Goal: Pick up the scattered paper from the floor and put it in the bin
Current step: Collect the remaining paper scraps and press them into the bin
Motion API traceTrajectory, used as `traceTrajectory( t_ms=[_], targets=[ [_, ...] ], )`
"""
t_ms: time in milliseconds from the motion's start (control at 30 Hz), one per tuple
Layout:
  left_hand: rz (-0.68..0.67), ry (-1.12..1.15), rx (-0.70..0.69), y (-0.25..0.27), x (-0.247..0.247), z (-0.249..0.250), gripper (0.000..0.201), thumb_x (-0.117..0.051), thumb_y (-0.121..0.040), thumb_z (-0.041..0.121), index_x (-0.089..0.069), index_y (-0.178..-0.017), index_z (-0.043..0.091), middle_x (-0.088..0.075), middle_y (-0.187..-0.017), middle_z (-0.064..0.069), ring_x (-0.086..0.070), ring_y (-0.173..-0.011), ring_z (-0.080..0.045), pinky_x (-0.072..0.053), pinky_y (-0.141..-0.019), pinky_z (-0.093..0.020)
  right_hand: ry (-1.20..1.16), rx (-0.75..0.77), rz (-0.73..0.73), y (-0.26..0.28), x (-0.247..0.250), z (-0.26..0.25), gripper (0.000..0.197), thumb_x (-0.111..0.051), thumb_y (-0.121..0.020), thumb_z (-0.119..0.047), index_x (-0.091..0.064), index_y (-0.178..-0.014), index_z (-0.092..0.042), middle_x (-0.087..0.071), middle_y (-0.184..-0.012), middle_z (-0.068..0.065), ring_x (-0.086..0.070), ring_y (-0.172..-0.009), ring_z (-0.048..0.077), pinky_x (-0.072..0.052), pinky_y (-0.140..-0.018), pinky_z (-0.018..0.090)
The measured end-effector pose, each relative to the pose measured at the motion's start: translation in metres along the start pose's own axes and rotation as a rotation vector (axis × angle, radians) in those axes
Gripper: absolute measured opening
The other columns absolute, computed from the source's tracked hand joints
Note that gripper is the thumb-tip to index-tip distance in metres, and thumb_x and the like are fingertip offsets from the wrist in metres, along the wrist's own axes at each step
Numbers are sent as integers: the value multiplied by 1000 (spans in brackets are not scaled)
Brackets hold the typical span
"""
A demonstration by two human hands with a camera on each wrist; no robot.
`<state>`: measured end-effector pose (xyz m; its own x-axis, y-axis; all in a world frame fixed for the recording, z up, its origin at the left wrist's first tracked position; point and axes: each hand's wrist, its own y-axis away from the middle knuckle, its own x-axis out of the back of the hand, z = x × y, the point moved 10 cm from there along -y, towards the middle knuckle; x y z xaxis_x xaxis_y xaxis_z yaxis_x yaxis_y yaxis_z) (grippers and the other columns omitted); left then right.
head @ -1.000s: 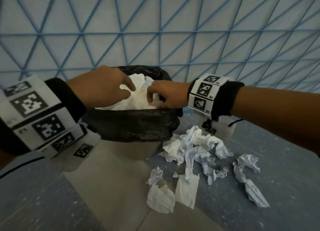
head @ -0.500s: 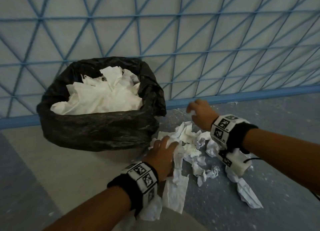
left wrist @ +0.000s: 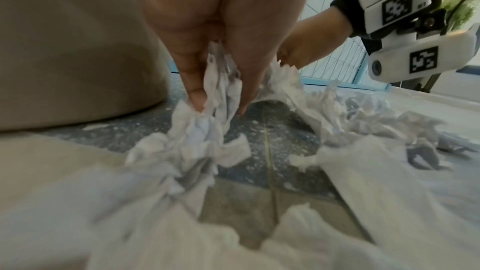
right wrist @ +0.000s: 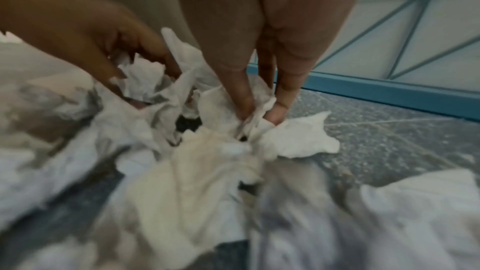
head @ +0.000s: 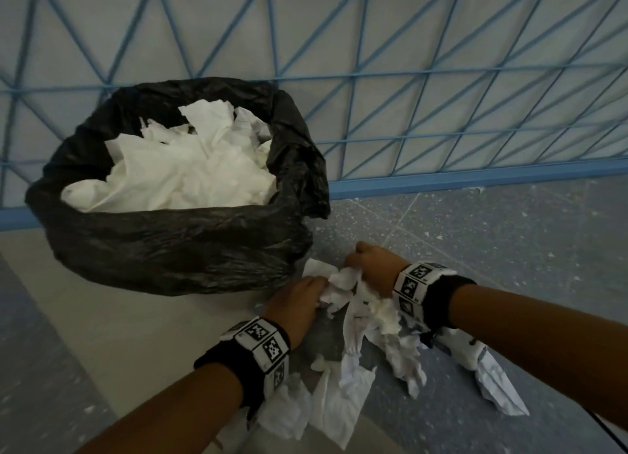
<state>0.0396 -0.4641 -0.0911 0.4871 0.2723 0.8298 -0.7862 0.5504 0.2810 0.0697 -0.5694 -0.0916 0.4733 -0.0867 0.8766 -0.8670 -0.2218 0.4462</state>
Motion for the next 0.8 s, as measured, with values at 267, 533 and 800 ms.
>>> traceTrajectory(
  t_ms=[267, 533, 800],
  targets=[
    [-38, -31, -115, 56, 32, 9, 42, -44, -94, 10, -44, -136, 14, -33, -151, 0, -40, -135, -17, -32, -113, -29, -213, -163, 188, 40, 64, 4, 36, -60, -84, -9, -60, -120, -8, -57, -126, 18, -53, -118, 30, -41, -97, 31],
    [91, 173, -475, 138, 124, 66, 35, -46, -90, 22, -61, -121, 17, -54, -136, -1, -46, -121, -3, -23, -95, 6, -386, -179, 636, 106, 193, 5, 14, -67, -80, -9, -69, -90, 1, -69, -92, 20, -62, -89, 27, -29, -69, 24],
    [821, 369, -447, 169, 331, 59, 33, -62, -79, 8, -65, -109, 19, -65, -104, 11, -57, -92, 14, -39, -84, 3, -627, 6, 968, 137, 308, -56, 14, -73, -75, -16, -66, -77, -4, -60, -61, 8, -50, -51, -3, -41, -59, 21]
  ],
)
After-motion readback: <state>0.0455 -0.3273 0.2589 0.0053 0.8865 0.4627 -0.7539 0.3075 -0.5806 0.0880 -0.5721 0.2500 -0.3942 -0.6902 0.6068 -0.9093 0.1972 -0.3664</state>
